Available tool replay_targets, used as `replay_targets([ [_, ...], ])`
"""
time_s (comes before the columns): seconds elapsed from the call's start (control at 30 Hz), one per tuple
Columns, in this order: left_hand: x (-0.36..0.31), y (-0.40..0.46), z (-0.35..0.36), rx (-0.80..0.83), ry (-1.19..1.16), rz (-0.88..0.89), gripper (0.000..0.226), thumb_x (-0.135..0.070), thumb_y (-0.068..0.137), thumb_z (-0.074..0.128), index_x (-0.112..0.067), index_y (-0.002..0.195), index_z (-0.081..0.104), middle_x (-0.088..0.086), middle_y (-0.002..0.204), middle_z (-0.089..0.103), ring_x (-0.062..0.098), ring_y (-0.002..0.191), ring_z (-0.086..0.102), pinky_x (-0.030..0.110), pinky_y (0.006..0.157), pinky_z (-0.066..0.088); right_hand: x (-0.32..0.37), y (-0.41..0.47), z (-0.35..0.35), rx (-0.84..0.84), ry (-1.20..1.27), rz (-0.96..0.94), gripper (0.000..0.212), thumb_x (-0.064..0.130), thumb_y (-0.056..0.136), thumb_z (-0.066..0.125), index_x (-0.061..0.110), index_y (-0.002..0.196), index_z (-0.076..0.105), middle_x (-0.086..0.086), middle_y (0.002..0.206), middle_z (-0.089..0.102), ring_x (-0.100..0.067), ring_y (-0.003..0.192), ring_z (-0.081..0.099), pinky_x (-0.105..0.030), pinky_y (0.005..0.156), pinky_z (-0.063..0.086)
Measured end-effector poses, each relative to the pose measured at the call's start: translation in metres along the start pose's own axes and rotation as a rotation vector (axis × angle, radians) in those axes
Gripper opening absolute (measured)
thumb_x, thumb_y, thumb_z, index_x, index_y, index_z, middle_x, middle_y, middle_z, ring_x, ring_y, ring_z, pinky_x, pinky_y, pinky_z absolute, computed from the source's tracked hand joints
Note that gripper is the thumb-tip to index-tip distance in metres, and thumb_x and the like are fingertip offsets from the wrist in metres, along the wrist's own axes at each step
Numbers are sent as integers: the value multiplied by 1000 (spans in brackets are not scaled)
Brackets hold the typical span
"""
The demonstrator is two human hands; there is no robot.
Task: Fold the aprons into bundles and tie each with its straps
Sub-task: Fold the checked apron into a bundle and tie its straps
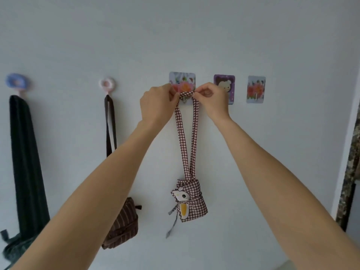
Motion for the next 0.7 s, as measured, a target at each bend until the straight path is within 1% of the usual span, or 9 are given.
replay_targets([
  [0.03,-1,2,1,-6,55,22,23,-40,90,52,-20,89,64,1,85,68,28,78,61,29,62,37,-4,3,2,-4,1,10,10,10,75,75,15,77,66,13,71,63,-2,67,58,-23,71,52],
  [0.1,-2,6,2,-12,84,48,25,-44,89,53,-21,87,64,2,84,68,28,78,61,30,62,39,-6,4,3,0,7,11,9,11,75,74,15,77,66,11,70,63,-4,67,58,-23,71,52],
  [0.2,1,7,4,41,68,44,26,-46,88,54,-24,86,67,1,81,70,24,79,63,33,67,47,-10,-3,7,74,-25,-26,10,14,75,75,15,76,66,10,68,62,-6,65,57,-24,69,50],
  [0.27,2,3,10,99,73,35,30,-45,90,52,-21,82,67,2,77,69,24,77,63,34,67,49,-14,-11,9,115,-58,-26,9,17,75,76,15,75,67,7,68,63,-6,65,57,-26,70,51],
  [0.4,1,-9,18,131,68,9,36,-40,94,44,-14,85,66,6,75,69,27,74,64,40,70,52,-24,-23,8,139,-79,1,9,22,73,78,18,74,69,6,69,65,-8,66,59,-32,73,53],
  [0.5,0,-14,14,158,83,4,37,-39,94,46,-13,81,69,3,69,69,24,70,65,39,70,52,-25,-29,7,184,-71,59,8,23,73,78,22,75,70,7,68,65,-11,66,62,-36,74,55],
  [0.57,2,-21,11,194,46,-12,39,-42,94,45,-14,78,69,0,70,70,22,68,65,38,71,52,-26,-36,6,228,-54,98,5,22,76,75,22,78,70,9,69,65,-11,68,63,-38,75,55],
  [0.63,7,-37,10,205,-42,-60,41,-46,94,41,-17,81,66,-3,76,71,22,69,66,38,73,52,-24,-50,0,267,-23,120,7,21,81,70,19,88,71,11,76,66,-9,75,64,-34,79,54],
  [0.7,12,-62,10,204,-118,-95,40,-49,94,38,-19,91,64,-5,85,71,22,73,66,39,77,52,-26,-75,-9,268,-3,142,14,19,86,64,16,99,70,10,86,67,-1,79,61,-17,79,49],
])
Point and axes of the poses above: each hand's wrist, its own y-axis towards the middle knuckle, its own z-axis out of the palm, x = y × z, the point moved 1 cm from there along y, towards the middle knuckle
